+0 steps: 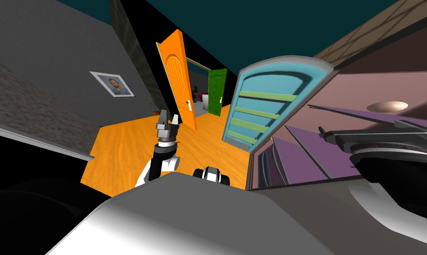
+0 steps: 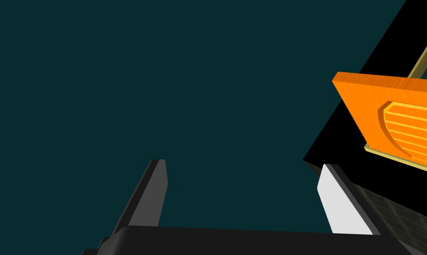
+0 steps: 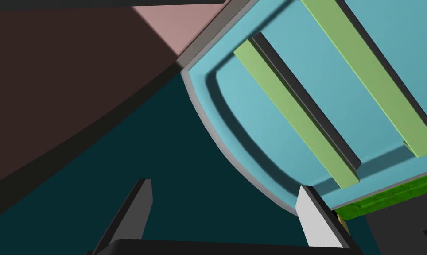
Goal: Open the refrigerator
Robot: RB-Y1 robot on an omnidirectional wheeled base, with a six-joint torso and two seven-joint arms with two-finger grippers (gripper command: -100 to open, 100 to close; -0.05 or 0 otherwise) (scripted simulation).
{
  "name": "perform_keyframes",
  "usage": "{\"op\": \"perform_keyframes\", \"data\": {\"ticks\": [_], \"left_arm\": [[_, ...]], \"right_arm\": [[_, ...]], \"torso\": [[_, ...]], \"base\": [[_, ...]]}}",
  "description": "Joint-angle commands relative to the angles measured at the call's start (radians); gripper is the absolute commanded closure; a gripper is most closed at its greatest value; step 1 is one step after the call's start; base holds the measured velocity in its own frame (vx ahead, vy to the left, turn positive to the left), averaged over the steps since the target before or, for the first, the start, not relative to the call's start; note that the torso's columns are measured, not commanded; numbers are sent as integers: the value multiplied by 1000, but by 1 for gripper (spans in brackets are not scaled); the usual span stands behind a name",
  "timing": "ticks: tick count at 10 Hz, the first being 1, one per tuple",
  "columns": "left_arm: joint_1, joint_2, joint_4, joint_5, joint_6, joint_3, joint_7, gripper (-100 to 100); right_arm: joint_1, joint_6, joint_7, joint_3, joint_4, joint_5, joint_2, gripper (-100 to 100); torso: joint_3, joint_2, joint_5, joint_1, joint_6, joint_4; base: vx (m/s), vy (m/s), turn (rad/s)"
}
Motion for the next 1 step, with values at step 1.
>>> {"op": "perform_keyframes", "data": {"ticks": [1], "left_arm": [[0,0,0,0,0,0,0,0]], "right_arm": [[0,0,0,0,0,0,0,0]], "torso": [[0,0,0,0,0,0]], "base": [[0,0,0]]}}
